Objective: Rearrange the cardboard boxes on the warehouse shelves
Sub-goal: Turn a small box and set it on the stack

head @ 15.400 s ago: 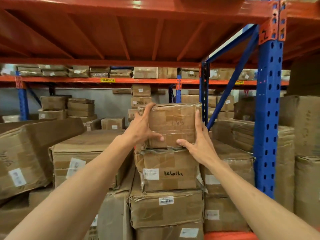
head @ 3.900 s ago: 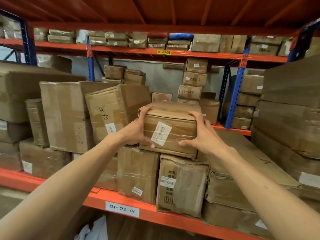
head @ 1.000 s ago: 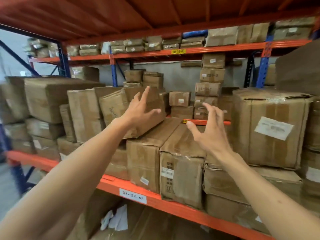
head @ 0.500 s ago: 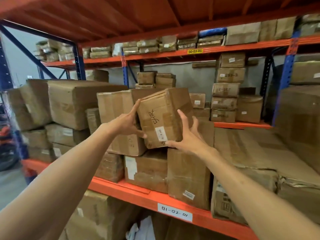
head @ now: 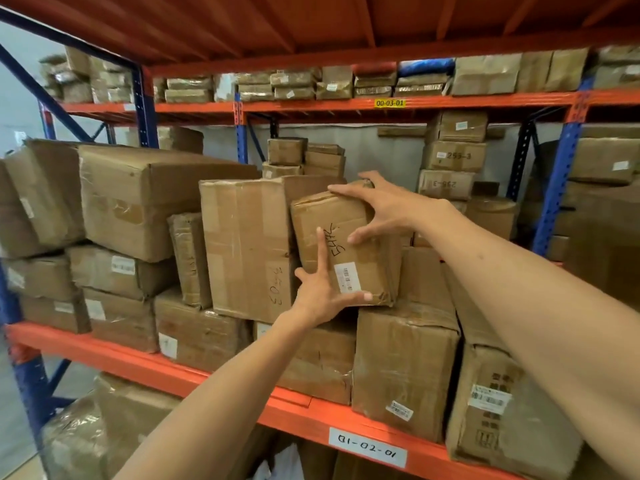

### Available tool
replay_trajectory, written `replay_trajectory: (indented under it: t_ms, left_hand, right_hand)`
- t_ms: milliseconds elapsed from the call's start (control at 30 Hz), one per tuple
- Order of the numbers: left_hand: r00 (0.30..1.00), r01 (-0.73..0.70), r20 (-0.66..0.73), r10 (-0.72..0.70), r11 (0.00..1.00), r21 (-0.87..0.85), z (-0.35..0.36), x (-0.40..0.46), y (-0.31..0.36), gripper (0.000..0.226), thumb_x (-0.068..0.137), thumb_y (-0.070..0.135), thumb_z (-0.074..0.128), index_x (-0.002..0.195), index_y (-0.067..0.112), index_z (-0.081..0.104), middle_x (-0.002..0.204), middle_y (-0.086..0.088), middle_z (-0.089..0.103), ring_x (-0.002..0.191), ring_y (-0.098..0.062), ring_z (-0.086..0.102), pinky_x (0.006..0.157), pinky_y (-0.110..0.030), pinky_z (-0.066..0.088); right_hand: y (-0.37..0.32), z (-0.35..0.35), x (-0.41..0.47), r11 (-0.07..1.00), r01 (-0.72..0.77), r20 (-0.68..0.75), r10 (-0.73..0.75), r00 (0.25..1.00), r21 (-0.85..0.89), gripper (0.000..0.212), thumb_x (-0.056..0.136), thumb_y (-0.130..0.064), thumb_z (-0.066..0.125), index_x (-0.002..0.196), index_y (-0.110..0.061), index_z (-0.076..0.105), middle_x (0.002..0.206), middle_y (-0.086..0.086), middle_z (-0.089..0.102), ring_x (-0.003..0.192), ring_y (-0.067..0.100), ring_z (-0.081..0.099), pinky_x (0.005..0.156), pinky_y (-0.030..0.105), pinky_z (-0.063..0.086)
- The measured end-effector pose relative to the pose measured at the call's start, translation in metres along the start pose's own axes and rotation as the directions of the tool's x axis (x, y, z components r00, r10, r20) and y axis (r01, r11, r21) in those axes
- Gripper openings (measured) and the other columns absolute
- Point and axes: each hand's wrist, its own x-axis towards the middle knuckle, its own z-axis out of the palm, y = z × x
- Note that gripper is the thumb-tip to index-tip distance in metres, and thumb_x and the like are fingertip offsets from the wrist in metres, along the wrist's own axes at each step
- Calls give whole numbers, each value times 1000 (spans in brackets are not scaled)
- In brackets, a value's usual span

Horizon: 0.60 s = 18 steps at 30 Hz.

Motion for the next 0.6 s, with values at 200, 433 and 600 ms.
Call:
replay_trajectory:
  t_ms: [200, 433, 600]
  left_hand:
    - [974, -58, -225, 39, 995, -79, 18, 6, 8, 123, 74, 66, 77, 143, 65, -26, 133, -27, 28, 117, -45, 38, 103, -54, 38]
    - [939, -279, -131, 318, 927, 251, 10, 23, 40, 118, 77, 60, 77, 147, 63, -17, 139, -22, 24, 123, -42, 35, 105, -57, 36]
    - [857, -466, 51, 513, 728, 503, 12, 42, 75, 119, 75, 59, 80, 155, 55, -8, 154, -29, 12, 137, -48, 24, 111, -58, 28]
  right_hand:
    - [18, 15, -18, 992, 2, -187, 21, 982, 123, 92, 70, -65, 83, 146, -66, 31, 150, 0, 28, 136, 37, 39, 109, 50, 40]
    - [58, 35, -80, 917, -51, -433, 235, 870, 395, 89, 74, -51, 88, 146, -61, 36, 144, -4, 30, 123, 16, 35, 99, 34, 38]
    - [76, 66, -131, 792, -68, -536, 472, 700, 607, 92, 74, -53, 87, 141, -74, 27, 138, -13, 27, 125, 13, 36, 93, 29, 37]
